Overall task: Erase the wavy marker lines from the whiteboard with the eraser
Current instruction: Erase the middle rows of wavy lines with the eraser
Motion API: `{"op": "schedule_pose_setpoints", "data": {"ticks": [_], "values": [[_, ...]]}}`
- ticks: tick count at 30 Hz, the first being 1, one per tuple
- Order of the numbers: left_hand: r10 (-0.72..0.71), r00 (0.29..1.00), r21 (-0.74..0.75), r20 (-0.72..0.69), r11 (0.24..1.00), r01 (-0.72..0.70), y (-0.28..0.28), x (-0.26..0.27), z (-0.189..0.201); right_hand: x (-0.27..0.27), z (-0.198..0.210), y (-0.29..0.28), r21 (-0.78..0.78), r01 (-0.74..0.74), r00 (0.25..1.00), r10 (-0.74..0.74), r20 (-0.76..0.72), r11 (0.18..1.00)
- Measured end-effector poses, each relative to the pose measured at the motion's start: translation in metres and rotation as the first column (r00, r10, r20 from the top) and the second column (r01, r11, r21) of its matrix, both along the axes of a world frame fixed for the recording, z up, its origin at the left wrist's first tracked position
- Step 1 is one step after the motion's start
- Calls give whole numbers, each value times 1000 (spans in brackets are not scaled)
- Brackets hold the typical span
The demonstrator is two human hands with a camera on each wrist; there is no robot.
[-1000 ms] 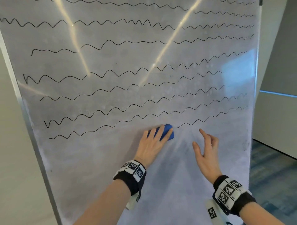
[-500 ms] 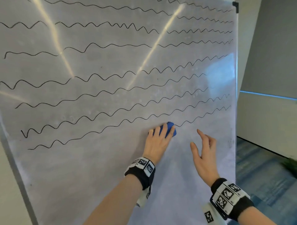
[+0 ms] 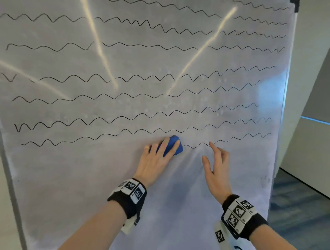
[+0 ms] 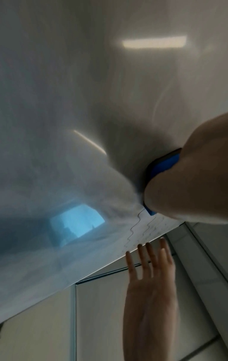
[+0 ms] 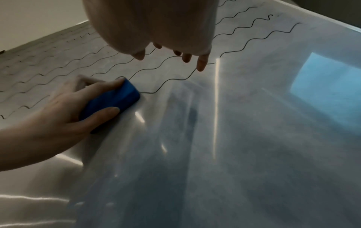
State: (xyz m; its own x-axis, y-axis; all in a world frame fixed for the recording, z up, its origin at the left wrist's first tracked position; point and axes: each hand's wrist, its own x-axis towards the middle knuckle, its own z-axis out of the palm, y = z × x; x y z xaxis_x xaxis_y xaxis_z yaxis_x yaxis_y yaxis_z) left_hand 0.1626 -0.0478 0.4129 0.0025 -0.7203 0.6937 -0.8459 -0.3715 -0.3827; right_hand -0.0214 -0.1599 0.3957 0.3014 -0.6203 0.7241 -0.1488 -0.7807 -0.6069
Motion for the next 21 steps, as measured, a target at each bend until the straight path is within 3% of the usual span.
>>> {"op": "schedule_pose_setpoints", "data": {"ticks": [6, 9, 12, 16, 21], "values": [[13, 998, 138, 63, 990, -22, -65, -61, 3, -21, 13, -48, -45, -45, 998, 47, 43, 998], [-9, 997, 180, 75, 984, -5, -69, -67, 2, -30, 13, -63, -27, -66, 997, 67, 33, 997], [-6, 995, 93, 104, 996, -3, -52, -49, -3, -38, 13, -75, -23, -84, 996, 84, 19, 996], [78, 997, 31, -5, 997, -78, -31, -28, -13, -48, 11, -88, 1, -131, 991, 131, 14, 991], [72, 995, -12, -62, 997, -73, -56, -55, -3, -59, 8, -96, 24, -144, 990, 144, 9, 989]]}}
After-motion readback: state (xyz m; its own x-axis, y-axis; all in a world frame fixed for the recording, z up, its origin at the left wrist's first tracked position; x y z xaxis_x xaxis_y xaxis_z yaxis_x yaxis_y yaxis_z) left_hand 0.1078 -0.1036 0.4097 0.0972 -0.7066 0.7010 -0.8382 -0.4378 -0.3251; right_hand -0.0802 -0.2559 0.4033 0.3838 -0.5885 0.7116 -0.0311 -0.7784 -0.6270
